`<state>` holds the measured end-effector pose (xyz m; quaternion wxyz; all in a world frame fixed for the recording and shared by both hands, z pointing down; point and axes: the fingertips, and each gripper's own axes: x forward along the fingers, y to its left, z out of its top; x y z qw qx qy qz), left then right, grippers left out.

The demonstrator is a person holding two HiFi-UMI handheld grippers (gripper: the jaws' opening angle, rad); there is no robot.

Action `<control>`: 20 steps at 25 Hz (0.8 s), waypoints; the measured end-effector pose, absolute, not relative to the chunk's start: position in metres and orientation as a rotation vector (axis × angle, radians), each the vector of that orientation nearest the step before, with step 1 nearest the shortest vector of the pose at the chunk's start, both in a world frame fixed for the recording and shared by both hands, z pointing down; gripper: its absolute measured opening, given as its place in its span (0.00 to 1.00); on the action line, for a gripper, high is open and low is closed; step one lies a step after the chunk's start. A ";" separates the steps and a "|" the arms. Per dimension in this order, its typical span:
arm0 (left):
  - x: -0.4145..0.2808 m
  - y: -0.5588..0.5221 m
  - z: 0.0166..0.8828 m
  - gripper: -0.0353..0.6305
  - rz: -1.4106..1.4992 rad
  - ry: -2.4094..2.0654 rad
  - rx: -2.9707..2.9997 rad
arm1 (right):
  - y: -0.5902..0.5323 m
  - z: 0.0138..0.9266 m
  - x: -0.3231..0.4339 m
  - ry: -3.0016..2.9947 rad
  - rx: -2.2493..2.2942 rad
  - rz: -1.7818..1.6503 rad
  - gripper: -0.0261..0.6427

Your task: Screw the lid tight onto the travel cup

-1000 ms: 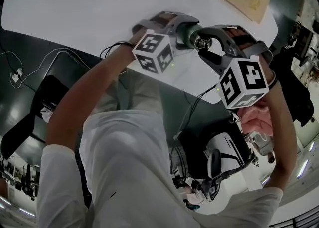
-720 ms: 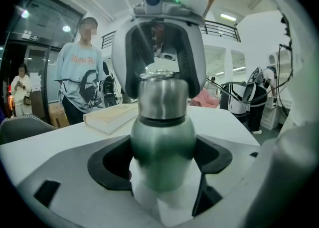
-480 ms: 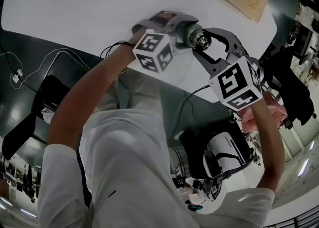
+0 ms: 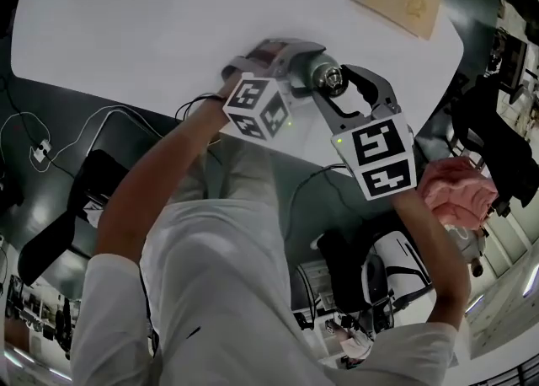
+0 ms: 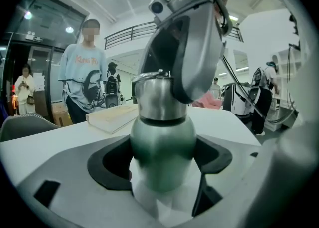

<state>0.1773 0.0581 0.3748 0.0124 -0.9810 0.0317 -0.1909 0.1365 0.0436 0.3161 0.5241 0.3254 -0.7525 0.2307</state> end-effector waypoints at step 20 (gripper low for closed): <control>0.178 0.059 0.375 0.60 -0.554 0.088 -3.077 | 0.048 0.311 0.152 -1.816 1.098 0.698 0.43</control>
